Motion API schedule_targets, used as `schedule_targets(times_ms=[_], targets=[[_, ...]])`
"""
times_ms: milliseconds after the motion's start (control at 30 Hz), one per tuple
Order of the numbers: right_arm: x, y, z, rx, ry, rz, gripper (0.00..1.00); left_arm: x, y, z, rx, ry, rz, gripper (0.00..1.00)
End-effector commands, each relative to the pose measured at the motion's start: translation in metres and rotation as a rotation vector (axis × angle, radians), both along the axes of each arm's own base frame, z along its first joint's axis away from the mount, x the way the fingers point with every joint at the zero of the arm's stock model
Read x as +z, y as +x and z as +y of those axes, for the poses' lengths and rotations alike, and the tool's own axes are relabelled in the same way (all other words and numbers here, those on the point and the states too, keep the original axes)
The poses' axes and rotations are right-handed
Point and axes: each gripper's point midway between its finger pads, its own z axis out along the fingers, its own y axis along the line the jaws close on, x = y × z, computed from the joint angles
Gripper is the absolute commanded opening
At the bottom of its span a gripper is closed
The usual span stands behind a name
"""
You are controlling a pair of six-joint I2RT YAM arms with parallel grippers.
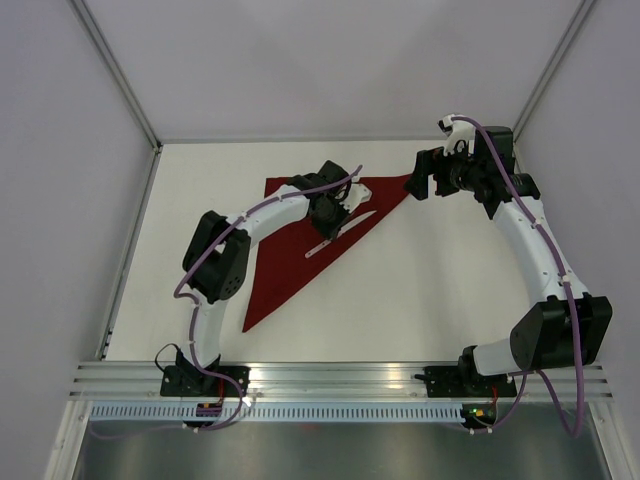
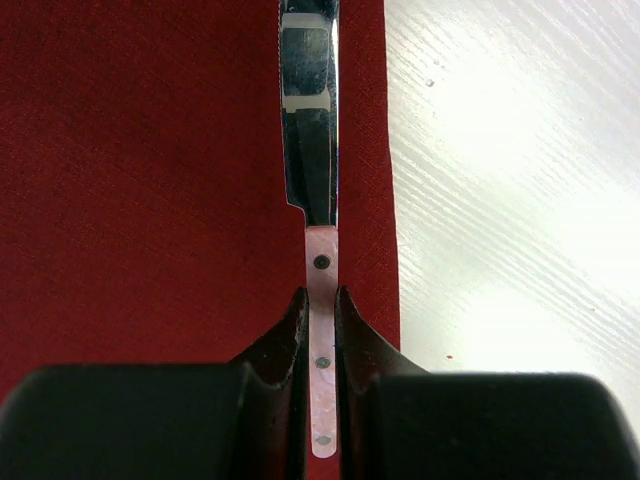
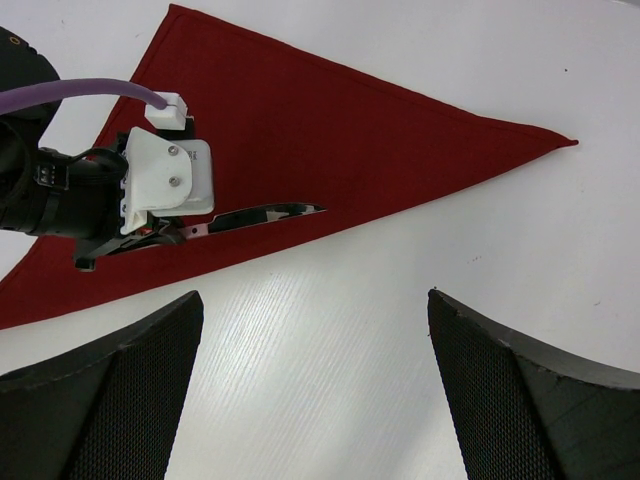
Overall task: Fold the napkin, place the utensils inside, and roll it up
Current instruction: Place the utensil onto the napkin
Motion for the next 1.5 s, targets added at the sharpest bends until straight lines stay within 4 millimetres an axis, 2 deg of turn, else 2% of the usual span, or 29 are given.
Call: schedule_targets(times_ms=[0,167,533,733,1033,1267,1467], targets=[[0.004,0.0,0.001,-0.001,-0.002,-0.02,0.98,0.009,0.004,-0.003,0.003,-0.018,-0.016,0.02],[0.004,0.001,0.001,0.0,-0.001,-0.019,0.98,0.001,-0.008,-0.013,0.0,-0.052,0.027,0.02],[0.001,-0.001,0.001,0.004,-0.004,-0.012,0.98,-0.024,-0.011,-0.015,0.036,-0.041,0.074,0.02],[-0.002,0.0,0.001,0.006,-0.005,-0.003,0.98,-0.021,-0.01,-0.018,0.047,-0.072,0.056,0.02],[-0.002,-0.001,0.002,0.009,-0.002,-0.001,0.98,-0.032,-0.013,-0.017,0.08,-0.073,0.081,0.02],[-0.004,-0.001,0.002,0.008,-0.001,0.006,0.98,-0.023,-0.01,-0.021,0.085,-0.108,0.061,0.02],[-0.004,0.0,0.002,0.009,-0.002,0.005,0.98,-0.028,-0.011,-0.019,0.094,-0.103,0.068,0.02]])
